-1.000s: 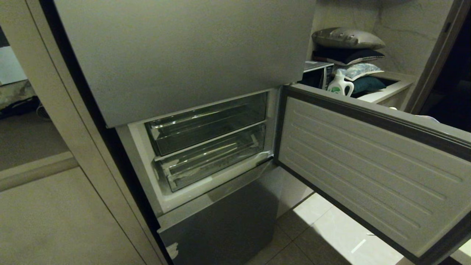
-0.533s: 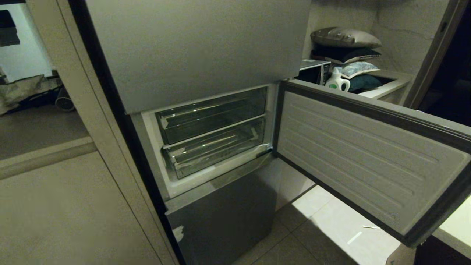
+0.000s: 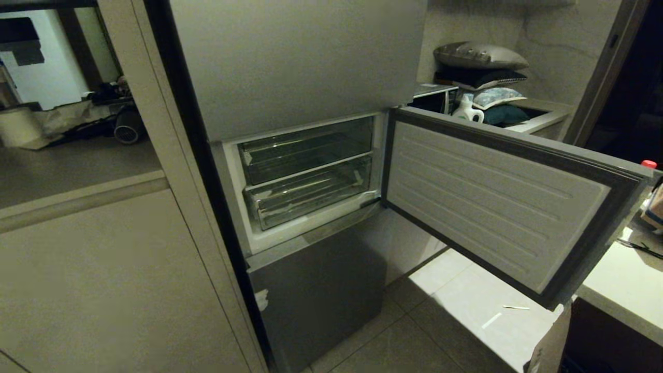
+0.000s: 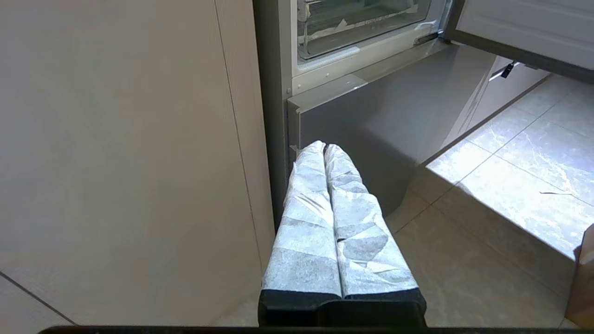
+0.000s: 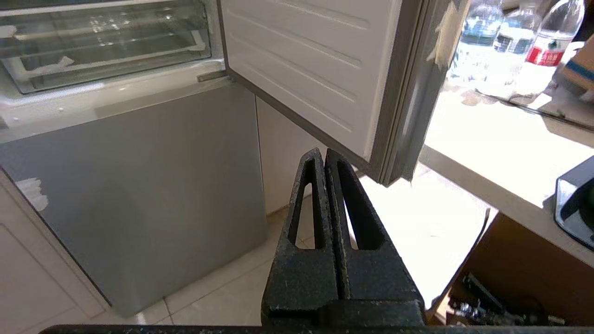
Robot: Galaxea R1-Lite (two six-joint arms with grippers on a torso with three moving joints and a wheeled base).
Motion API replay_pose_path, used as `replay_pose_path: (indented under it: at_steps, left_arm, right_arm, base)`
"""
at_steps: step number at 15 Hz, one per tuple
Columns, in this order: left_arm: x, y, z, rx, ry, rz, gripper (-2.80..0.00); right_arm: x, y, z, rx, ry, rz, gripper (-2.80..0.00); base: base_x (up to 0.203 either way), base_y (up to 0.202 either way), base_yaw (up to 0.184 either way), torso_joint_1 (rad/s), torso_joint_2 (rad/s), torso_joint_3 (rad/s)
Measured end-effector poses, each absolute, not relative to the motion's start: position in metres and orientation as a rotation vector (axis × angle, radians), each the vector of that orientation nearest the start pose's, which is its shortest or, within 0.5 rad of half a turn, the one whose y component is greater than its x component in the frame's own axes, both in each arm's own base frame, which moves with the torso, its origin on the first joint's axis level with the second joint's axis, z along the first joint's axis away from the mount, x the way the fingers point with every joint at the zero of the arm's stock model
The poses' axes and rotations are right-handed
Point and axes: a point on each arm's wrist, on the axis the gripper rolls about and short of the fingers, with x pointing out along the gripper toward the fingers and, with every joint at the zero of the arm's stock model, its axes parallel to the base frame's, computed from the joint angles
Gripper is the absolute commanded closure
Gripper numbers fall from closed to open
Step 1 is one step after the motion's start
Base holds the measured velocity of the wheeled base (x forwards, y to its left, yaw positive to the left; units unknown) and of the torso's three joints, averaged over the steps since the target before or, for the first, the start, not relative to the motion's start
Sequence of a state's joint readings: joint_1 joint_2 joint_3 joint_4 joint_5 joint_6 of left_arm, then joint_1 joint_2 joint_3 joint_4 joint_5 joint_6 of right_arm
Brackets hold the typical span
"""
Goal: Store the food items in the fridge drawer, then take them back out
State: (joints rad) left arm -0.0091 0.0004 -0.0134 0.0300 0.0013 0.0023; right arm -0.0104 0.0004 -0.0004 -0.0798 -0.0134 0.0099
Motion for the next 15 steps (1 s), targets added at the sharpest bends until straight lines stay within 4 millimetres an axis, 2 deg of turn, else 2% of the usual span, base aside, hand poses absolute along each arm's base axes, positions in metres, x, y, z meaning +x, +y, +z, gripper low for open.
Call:
replay_pose_path:
  at_steps: [8, 9, 12, 13, 15]
  left_arm:
    - [-0.024, 0.0, 0.076, 0.003, 0.016, -0.008, 0.0]
    - [-0.024, 0.0, 0.076, 0.003, 0.016, -0.008, 0.0]
    - [-0.024, 0.0, 0.076, 0.003, 0.016, -0.008, 0.0]
    - [-0.024, 0.0, 0.076, 0.003, 0.016, -0.008, 0.0]
    - [-0.024, 0.0, 0.076, 0.003, 0.016, -0.008, 0.0]
  right_arm:
    - [-0.022, 0.0, 0.084, 0.037, -0.051, -0.033, 0.0]
    - [-0.025, 0.0, 0.093, 0.056, -0.073, -0.036, 0.0]
    - [-0.043, 0.0, 0.149, 0.149, -0.147, -0.037, 0.0]
    - [-0.044, 0.001, 0.166, 0.181, -0.138, -0.051, 0.0]
    - [-0.029, 0.003, 0.198, 0.243, -0.099, -0.119, 0.0]
  base:
    - [0.0, 0.0, 0.0, 0.0, 0.0, 0.0]
    - [0.0, 0.0, 0.0, 0.0, 0.0, 0.0]
    - [0.0, 0.0, 0.0, 0.0, 0.0, 0.0]
    - [0.0, 0.0, 0.0, 0.0, 0.0, 0.0]
    - [0.0, 0.0, 0.0, 0.0, 0.0, 0.0]
